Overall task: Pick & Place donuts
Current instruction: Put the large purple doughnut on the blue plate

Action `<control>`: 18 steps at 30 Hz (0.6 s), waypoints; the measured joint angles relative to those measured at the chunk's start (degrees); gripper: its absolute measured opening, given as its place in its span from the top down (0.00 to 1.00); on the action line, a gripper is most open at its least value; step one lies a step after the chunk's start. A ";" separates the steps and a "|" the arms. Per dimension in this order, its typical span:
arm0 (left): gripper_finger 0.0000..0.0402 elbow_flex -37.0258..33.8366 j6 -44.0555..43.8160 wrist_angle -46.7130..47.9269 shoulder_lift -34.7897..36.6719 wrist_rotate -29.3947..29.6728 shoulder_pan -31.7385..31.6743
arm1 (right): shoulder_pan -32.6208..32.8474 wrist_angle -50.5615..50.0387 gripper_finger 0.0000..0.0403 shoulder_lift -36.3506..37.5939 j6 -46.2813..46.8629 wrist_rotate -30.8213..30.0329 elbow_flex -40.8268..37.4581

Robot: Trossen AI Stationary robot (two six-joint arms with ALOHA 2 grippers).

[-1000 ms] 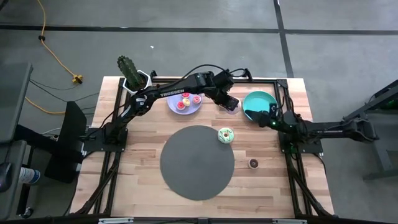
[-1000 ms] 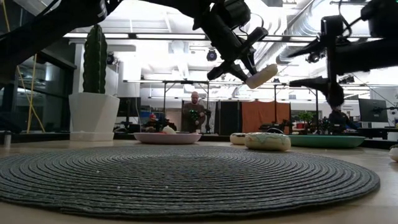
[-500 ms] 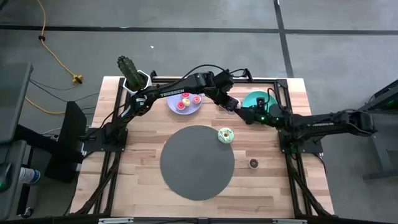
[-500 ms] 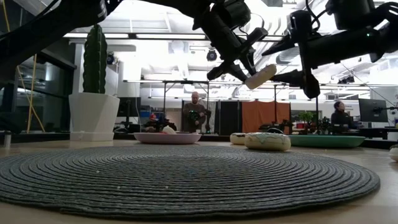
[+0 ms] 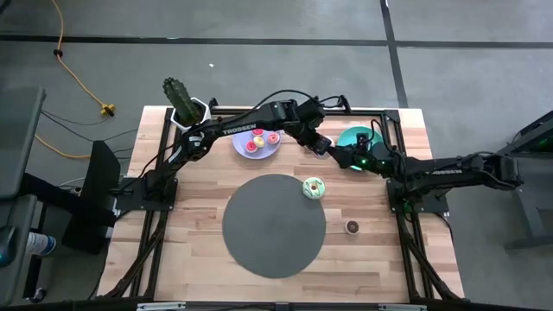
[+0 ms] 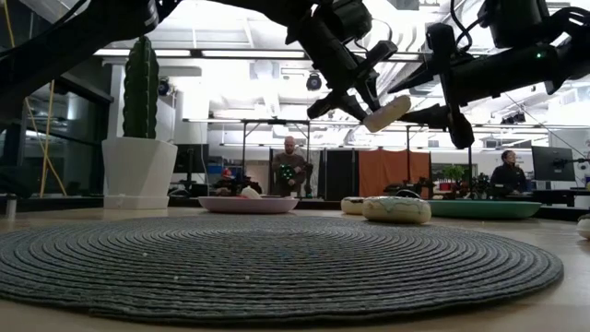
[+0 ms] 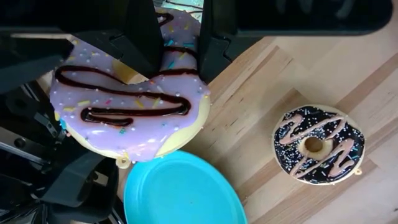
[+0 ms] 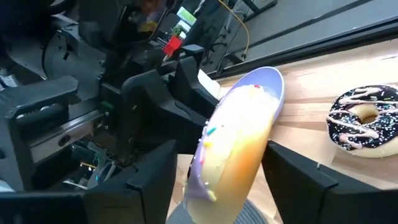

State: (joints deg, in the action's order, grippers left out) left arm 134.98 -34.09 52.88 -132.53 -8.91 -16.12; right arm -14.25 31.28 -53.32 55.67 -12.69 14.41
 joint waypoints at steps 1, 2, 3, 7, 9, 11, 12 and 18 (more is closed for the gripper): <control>0.79 0.00 -0.02 0.00 0.00 -0.02 0.00 | -0.18 -0.09 0.47 0.00 0.49 0.20 0.00; 0.79 0.00 -0.01 0.00 0.00 0.00 0.00 | -0.41 -0.28 0.48 0.00 0.97 0.29 0.00; 0.79 0.00 -0.02 -0.02 0.00 0.00 0.00 | -0.57 -0.51 0.49 0.00 1.21 0.28 0.00; 0.79 0.00 -0.02 -0.02 0.00 -0.02 0.00 | -1.20 -0.61 0.53 0.00 1.28 1.55 0.00; 0.79 0.00 -0.02 -0.19 0.00 -0.02 0.00 | -1.35 -0.61 0.55 0.00 1.32 1.80 0.00; 0.79 0.00 -0.02 -0.52 0.00 -0.02 0.00 | -1.54 -0.61 0.56 0.00 1.32 1.93 0.00; 0.79 0.00 -0.02 -0.60 0.00 -0.02 0.00 | -1.56 -0.61 0.57 0.00 1.32 1.93 0.00; 0.79 0.00 1.19 -0.72 0.00 0.00 0.00 | -1.54 -1.07 0.60 0.00 1.31 1.95 0.00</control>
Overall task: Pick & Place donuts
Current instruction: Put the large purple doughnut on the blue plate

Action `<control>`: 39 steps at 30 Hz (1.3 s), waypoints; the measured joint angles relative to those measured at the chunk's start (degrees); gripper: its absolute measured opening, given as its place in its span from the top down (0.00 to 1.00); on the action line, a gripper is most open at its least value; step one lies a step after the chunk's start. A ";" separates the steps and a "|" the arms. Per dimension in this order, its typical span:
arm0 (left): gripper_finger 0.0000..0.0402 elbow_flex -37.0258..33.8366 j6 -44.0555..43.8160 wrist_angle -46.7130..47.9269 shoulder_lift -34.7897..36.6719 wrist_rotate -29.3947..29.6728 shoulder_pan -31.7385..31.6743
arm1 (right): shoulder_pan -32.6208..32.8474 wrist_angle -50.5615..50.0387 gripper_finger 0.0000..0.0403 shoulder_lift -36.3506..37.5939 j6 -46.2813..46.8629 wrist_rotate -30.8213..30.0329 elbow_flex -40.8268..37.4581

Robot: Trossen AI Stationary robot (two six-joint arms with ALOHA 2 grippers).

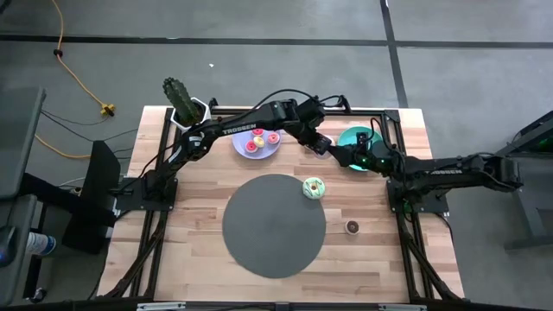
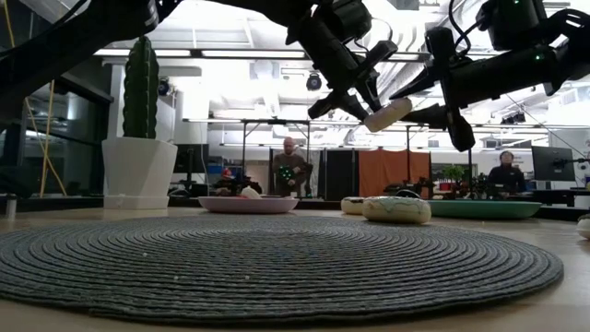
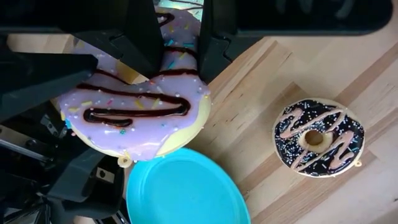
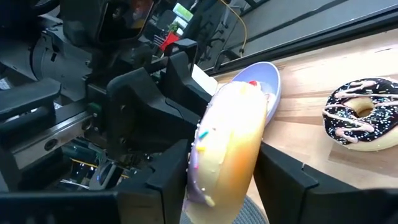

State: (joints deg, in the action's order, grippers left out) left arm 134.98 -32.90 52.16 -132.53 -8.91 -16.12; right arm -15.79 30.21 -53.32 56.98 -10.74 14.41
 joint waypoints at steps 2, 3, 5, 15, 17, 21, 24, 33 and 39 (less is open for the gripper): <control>0.79 0.00 0.10 0.00 0.00 0.00 0.00 | 0.00 -0.04 0.61 0.00 0.02 0.00 0.00; 0.79 -0.02 0.12 -0.02 0.00 0.00 0.00 | 0.02 -0.08 0.62 0.00 0.02 -0.08 0.00; 0.79 -0.02 0.12 -0.10 0.00 0.00 0.00 | 0.02 -0.08 0.64 0.00 0.01 -0.25 0.00; 0.78 -0.02 2.44 -0.15 0.00 -0.60 0.00 | 0.02 -0.61 0.69 0.01 -0.01 -0.38 0.00; 0.77 -0.02 2.68 -0.15 0.00 -0.64 0.00 | 0.02 -0.63 0.69 0.00 -0.20 -0.39 0.00; 0.75 -0.02 2.68 -0.15 0.00 -0.71 0.00 | 0.04 -0.83 0.69 0.01 -0.20 -0.59 0.00; 0.73 -0.02 2.68 -0.21 0.00 -0.70 0.00 | 0.04 -0.85 0.69 0.02 -0.20 -0.63 0.00; 0.57 -0.02 3.97 -1.84 0.00 -1.79 -0.02 | 0.04 -0.85 0.69 0.02 -0.22 -0.66 0.00; 0.47 -0.02 4.61 -1.66 0.00 -2.95 -0.07 | 0.04 -0.83 0.69 0.02 -0.41 -0.47 0.00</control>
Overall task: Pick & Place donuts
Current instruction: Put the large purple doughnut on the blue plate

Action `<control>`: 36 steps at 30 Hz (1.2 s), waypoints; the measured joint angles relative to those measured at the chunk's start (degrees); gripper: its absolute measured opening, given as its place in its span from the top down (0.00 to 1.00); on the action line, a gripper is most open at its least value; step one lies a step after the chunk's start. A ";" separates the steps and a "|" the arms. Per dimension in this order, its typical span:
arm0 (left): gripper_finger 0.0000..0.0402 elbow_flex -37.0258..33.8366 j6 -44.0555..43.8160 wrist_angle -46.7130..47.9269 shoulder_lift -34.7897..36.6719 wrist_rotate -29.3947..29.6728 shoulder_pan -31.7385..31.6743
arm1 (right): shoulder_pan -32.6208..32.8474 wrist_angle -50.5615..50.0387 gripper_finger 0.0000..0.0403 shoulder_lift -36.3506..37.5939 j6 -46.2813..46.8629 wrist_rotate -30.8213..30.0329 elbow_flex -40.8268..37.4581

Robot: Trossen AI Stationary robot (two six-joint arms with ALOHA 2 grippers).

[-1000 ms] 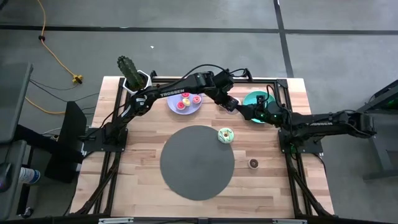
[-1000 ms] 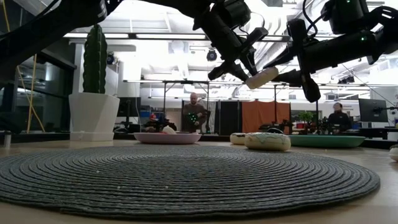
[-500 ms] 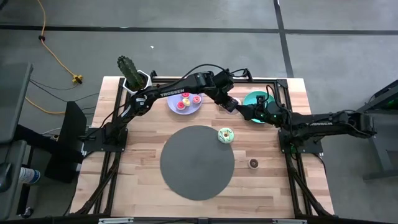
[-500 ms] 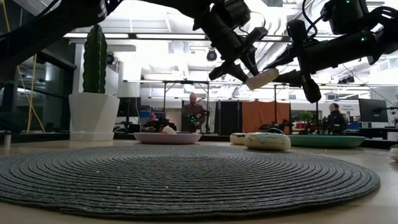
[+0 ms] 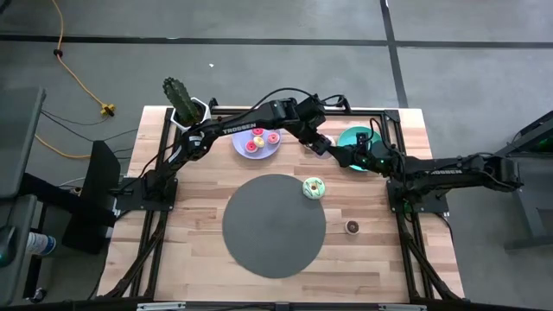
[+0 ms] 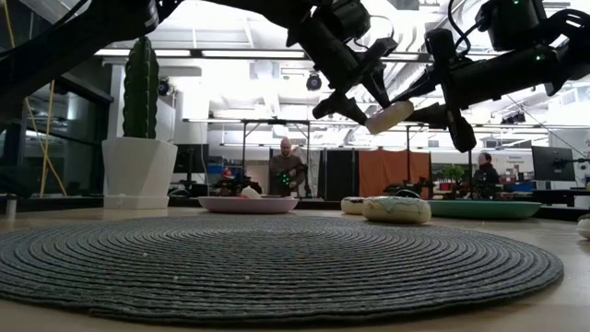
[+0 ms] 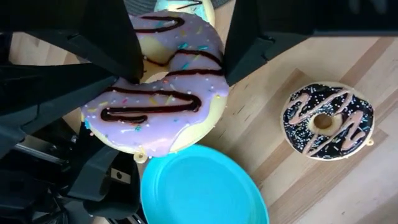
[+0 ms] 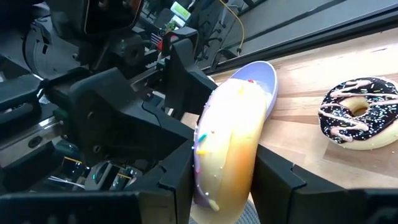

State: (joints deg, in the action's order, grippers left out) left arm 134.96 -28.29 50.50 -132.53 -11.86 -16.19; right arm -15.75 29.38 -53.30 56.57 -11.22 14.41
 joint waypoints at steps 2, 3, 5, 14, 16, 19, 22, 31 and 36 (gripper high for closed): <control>0.45 0.00 1.05 0.17 0.00 -0.02 0.00 | 0.00 -0.11 0.69 0.02 -0.04 0.11 0.00; 0.44 0.00 1.41 0.35 0.00 -0.03 0.00 | 0.00 -0.29 0.69 0.02 -0.04 0.19 0.00; 0.43 -0.01 2.42 0.69 0.00 -0.30 0.00 | 0.02 -0.79 0.69 0.02 -0.04 0.38 0.02; 0.43 -0.02 5.79 1.70 0.00 -1.36 -0.20 | 0.02 -1.28 0.69 0.02 -0.04 0.65 0.02; 0.43 -0.02 7.10 2.64 0.02 -2.79 -0.63 | 0.00 -1.73 0.69 0.00 -0.04 0.42 0.02; 0.43 0.00 8.55 4.00 0.55 -4.41 -1.40 | -0.07 -2.63 0.69 -0.02 -0.04 -0.22 0.02; 0.43 -0.01 8.98 4.34 1.17 -4.54 -2.07 | -0.07 -2.68 0.69 -0.02 -0.04 -0.18 0.02; 0.43 0.04 10.94 6.27 2.98 -2.95 -3.51 | -0.05 -2.73 0.69 -0.02 -0.04 -1.08 0.02; 0.43 0.07 11.58 10.18 3.80 -2.34 -4.52 | -1.07 -2.79 0.69 -0.02 -0.04 -1.98 0.02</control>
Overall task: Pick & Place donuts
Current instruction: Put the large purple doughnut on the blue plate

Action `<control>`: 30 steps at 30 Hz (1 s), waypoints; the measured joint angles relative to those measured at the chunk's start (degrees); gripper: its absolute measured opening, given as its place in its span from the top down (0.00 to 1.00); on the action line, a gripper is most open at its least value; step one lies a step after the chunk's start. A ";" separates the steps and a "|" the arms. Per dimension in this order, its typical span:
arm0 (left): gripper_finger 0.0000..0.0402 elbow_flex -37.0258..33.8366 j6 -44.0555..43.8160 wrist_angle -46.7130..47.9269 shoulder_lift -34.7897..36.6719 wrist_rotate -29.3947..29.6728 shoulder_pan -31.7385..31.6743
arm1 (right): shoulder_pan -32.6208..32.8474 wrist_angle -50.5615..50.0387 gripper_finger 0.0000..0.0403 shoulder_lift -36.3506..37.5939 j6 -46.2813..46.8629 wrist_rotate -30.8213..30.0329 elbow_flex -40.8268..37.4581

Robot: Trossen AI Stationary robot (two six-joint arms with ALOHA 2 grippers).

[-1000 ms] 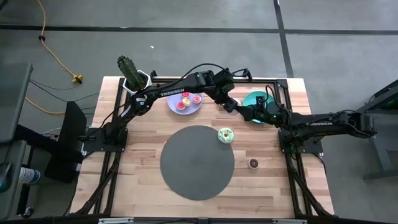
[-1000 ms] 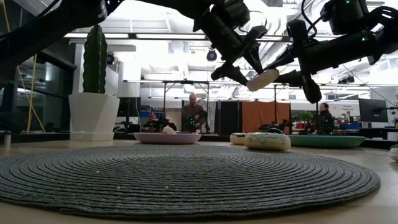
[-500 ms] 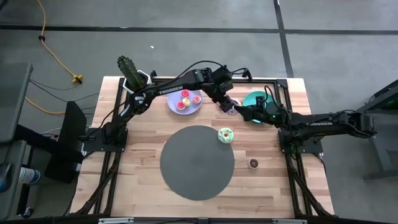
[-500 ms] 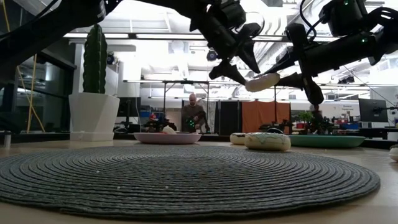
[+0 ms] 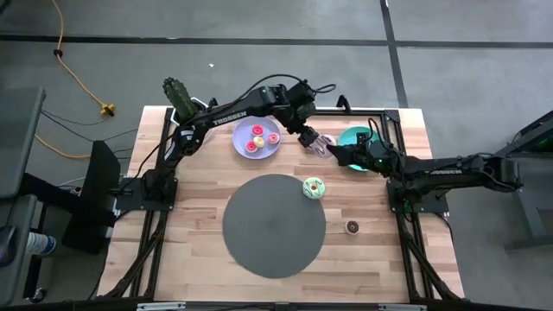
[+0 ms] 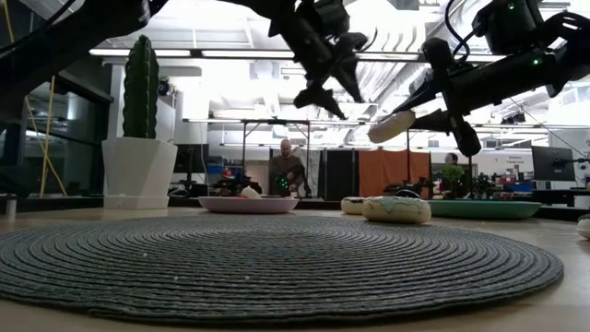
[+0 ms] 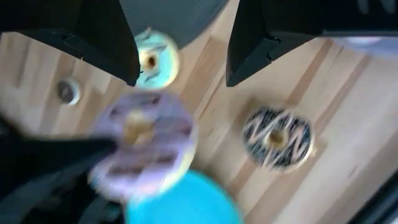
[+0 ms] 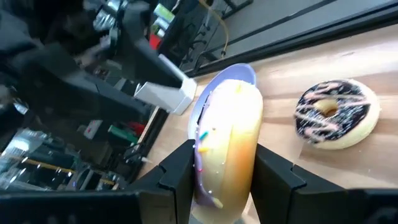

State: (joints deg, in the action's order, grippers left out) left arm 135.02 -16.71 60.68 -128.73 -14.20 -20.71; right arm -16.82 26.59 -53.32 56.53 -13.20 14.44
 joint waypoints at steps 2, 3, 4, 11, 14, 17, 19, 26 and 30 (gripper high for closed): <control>0.43 -0.02 0.23 2.66 -0.12 0.17 -0.10 | -0.82 -0.08 0.69 0.00 0.06 -0.87 0.00; 0.43 -0.02 0.67 4.04 -0.19 0.24 -0.12 | -1.29 -0.25 0.69 0.00 0.07 -1.35 0.00; 0.43 -0.02 1.19 5.42 -0.20 0.23 -0.09 | -1.86 -0.58 0.69 0.00 0.10 -1.86 0.00; 0.43 -0.02 3.00 9.67 -0.17 1.14 0.96 | -7.11 -6.62 0.69 0.00 1.55 -1.87 -0.02; 0.43 -0.02 3.00 9.82 -0.17 1.30 1.14 | -9.83 -8.65 0.69 0.00 2.31 -0.74 -0.02; 0.43 -0.02 3.00 9.80 -0.17 1.36 1.27 | -12.62 -9.54 0.69 0.02 4.06 0.35 -0.02; 0.43 -0.02 3.00 9.82 -0.20 1.38 1.27 | -14.37 -10.75 0.69 0.02 4.93 0.83 -0.02; 0.43 -0.02 3.02 9.82 -0.20 1.79 1.25 | -19.92 -16.76 0.69 0.02 6.55 2.27 -0.02; 0.43 -0.02 3.39 9.82 -0.22 1.93 1.25 | -22.72 -19.25 0.69 0.02 6.68 2.26 -0.02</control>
State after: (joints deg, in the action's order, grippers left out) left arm 135.00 -13.32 70.50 -128.95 -12.27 -19.46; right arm -39.54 7.34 -53.30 63.21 -10.94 14.41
